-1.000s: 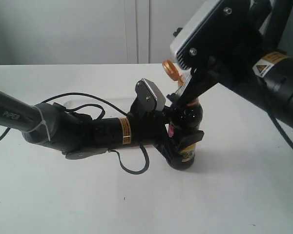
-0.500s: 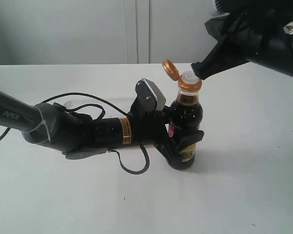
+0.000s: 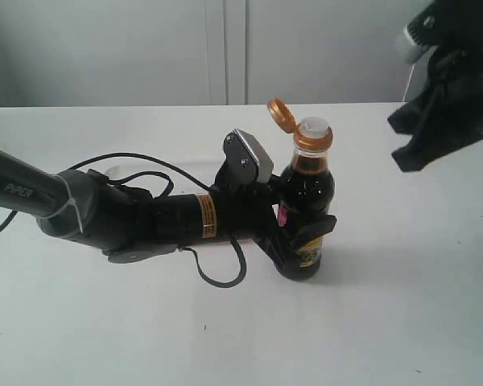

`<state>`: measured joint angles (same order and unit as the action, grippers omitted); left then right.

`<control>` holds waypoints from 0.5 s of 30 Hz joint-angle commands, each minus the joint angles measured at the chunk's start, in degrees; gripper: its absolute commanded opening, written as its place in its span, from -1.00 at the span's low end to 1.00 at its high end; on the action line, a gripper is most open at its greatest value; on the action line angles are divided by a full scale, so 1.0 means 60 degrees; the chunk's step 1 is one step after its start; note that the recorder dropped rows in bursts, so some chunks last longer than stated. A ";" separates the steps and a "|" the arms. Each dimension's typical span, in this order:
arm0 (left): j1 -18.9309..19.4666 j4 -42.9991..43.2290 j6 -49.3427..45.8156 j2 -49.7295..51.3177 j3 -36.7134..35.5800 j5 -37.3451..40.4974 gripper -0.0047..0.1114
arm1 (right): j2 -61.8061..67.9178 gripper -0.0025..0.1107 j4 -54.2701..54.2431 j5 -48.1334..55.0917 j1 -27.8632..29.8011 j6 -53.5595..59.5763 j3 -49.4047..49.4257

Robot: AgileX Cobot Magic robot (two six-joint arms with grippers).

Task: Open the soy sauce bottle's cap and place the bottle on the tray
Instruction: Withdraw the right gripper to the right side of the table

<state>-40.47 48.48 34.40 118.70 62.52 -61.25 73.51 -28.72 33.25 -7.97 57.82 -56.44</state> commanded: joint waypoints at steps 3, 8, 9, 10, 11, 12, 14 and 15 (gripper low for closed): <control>-0.0030 0.0276 0.0108 0.0112 -0.0100 0.1263 -0.92 | 0.1283 -0.96 0.4846 0.1670 0.0192 -0.4882 -0.0231; -0.0030 0.0276 0.0304 0.0094 -0.0100 0.1441 -0.92 | 0.1737 -0.96 0.5591 0.1876 0.0192 -0.7017 -0.0269; -0.0030 0.0276 0.0327 0.0094 -0.0100 0.1441 -0.92 | 0.1912 -0.96 0.5591 0.2158 0.0192 -0.7041 -0.0269; -0.0030 0.0276 0.0327 0.0094 -0.0100 0.1441 -0.92 | 0.2022 -0.96 0.5551 0.2214 0.0192 -0.7058 -0.0269; -0.0030 0.0276 0.0327 0.0094 -0.0100 0.1441 -0.92 | 0.2129 -0.96 0.5496 0.2196 0.0192 -0.7123 -0.0269; -0.0030 0.0276 0.0327 0.0094 -0.0100 0.1441 -0.92 | 0.2204 -0.96 0.5410 0.2102 0.0192 -0.7146 -0.0269; -0.0030 0.0276 0.0344 0.0094 -0.0100 0.1328 -0.92 | 0.2316 -0.96 0.5117 0.1797 0.0192 -0.7146 -0.0269; -0.0030 0.0276 0.0344 0.0094 -0.0100 0.1230 -0.92 | 0.2337 -0.96 0.5002 0.1628 0.0192 -0.7146 -0.0292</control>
<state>-40.56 48.48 35.37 118.35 62.75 -59.72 86.89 3.11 45.27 -6.99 15.52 -57.60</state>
